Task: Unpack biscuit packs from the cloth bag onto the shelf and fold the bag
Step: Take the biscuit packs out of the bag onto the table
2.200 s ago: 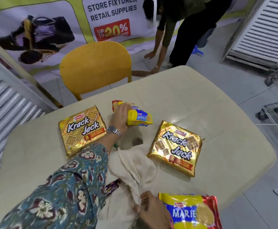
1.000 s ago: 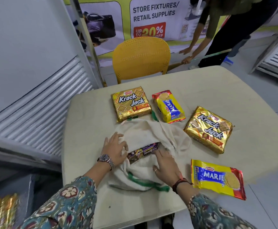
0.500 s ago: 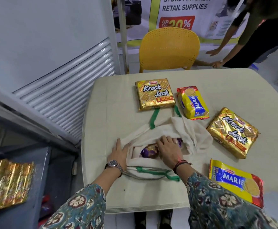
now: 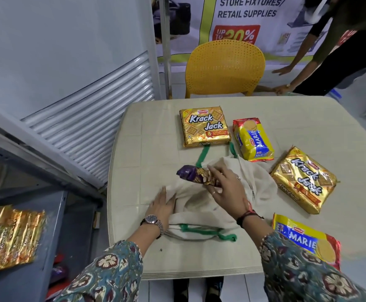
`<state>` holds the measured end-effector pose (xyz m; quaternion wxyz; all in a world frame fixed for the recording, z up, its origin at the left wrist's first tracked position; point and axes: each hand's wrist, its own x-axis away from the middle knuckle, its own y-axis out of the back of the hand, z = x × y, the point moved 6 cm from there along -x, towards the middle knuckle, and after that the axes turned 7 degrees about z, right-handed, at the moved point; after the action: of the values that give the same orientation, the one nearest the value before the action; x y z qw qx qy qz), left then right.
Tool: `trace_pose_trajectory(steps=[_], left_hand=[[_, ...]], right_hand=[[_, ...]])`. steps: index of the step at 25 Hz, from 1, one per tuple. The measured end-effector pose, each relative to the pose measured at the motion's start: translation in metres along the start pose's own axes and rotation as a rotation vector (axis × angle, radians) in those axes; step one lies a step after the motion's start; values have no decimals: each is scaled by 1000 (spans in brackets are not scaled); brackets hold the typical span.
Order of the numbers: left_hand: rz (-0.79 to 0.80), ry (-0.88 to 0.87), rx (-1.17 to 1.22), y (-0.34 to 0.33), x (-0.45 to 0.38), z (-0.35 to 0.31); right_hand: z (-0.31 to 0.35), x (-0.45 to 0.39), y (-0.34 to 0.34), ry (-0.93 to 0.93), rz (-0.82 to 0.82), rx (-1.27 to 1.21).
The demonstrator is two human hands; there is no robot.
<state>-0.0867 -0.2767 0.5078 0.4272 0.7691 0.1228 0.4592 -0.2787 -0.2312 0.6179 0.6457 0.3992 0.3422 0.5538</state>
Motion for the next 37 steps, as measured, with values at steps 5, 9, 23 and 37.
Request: trace_pose_trajectory(steps=[5, 9, 23, 37], left_hand=[[42, -47, -20, -24, 7, -12], [39, -70, 12, -30, 13, -11], [-15, 0, 96, -7, 21, -16], [-41, 109, 193, -11, 17, -22]], right_hand=[[39, -68, -14, 33, 110, 31], [60, -105, -71, 83, 299, 126], [-6, -53, -47, -6, 2, 33], [-84, -8, -57, -72, 152, 206]])
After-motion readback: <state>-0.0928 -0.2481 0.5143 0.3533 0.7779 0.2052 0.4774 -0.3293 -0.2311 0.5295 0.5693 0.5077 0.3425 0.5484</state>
